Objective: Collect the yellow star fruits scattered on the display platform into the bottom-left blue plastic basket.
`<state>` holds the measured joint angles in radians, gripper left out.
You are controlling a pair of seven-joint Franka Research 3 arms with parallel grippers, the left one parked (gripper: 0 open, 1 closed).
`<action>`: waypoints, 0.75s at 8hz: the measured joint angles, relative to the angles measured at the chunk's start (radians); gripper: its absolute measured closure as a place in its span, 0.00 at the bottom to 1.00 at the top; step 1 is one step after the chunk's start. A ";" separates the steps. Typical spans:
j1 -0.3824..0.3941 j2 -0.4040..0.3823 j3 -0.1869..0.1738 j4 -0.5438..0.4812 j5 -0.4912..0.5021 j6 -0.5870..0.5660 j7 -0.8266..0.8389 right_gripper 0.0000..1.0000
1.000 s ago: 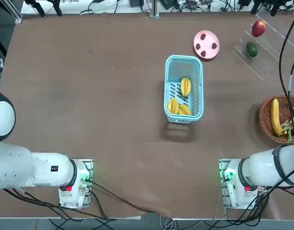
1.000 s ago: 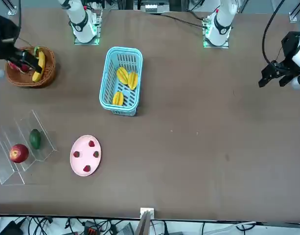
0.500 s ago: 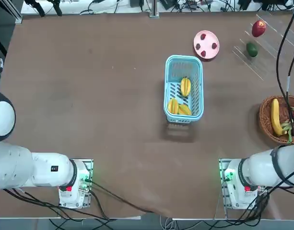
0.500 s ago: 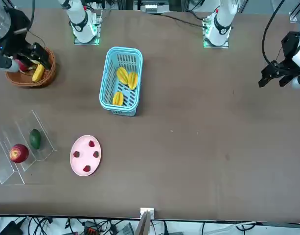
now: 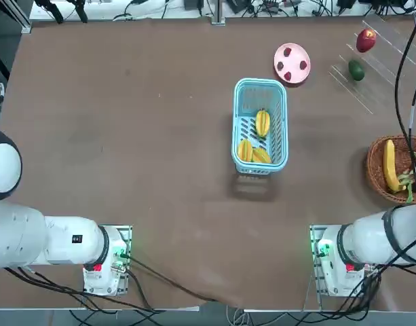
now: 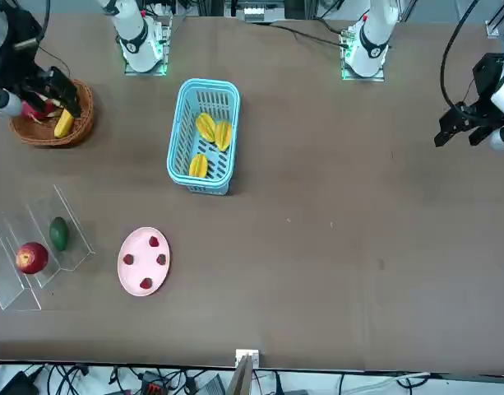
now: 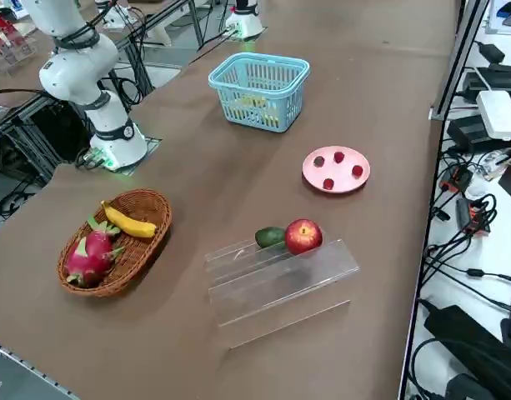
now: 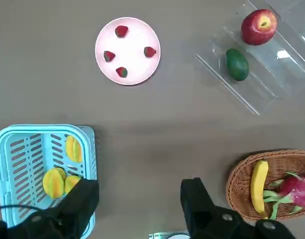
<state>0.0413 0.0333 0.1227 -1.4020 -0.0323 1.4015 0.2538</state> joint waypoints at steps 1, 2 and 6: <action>0.005 0.008 -0.006 0.000 -0.001 0.000 0.000 0.00; 0.012 0.012 -0.018 0.000 -0.002 -0.002 0.000 0.00; 0.015 0.012 -0.050 0.001 0.000 -0.018 -0.013 0.00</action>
<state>0.0567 0.0456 0.0730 -1.4013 -0.0328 1.3835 0.2404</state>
